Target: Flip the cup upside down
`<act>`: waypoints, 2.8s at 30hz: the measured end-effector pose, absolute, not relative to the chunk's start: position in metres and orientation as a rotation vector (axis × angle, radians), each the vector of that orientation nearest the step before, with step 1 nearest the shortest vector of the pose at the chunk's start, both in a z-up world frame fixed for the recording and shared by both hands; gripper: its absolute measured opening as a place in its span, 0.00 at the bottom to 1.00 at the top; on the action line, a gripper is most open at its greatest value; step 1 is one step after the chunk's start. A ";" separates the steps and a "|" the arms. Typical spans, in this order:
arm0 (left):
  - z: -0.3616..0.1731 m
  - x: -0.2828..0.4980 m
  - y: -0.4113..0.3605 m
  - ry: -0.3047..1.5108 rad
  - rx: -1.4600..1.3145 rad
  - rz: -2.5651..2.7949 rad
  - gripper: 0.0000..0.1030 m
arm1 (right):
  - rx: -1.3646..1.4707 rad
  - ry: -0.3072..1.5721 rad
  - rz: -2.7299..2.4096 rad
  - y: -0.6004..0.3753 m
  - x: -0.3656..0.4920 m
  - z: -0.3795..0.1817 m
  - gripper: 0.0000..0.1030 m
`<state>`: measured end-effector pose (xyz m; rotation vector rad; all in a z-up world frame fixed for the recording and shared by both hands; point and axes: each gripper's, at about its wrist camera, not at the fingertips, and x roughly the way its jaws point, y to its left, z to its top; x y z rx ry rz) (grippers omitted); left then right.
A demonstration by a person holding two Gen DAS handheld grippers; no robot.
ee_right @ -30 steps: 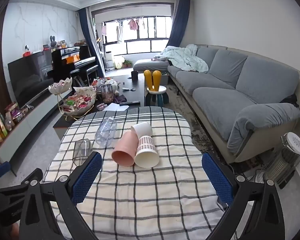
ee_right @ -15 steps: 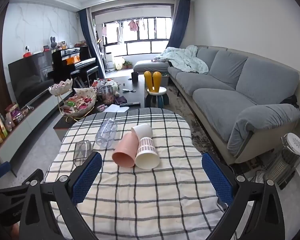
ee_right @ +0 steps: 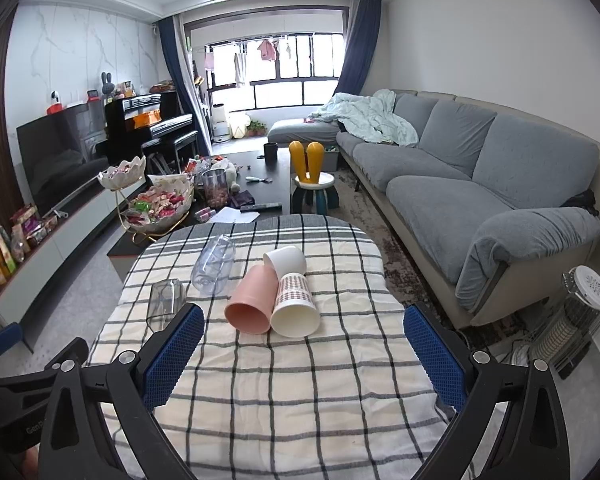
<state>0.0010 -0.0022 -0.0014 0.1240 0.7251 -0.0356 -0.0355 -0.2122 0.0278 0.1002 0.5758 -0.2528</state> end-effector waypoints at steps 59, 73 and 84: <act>-0.007 0.014 0.016 0.731 0.105 -0.014 1.00 | 0.090 0.595 -0.207 -0.189 -0.018 0.018 0.98; -0.008 0.055 0.051 0.717 0.067 0.028 1.00 | 0.059 0.627 -0.182 -0.162 0.034 0.018 0.98; -0.020 0.122 0.064 0.721 0.089 0.005 1.00 | 0.081 0.702 -0.177 -0.146 0.109 0.002 0.98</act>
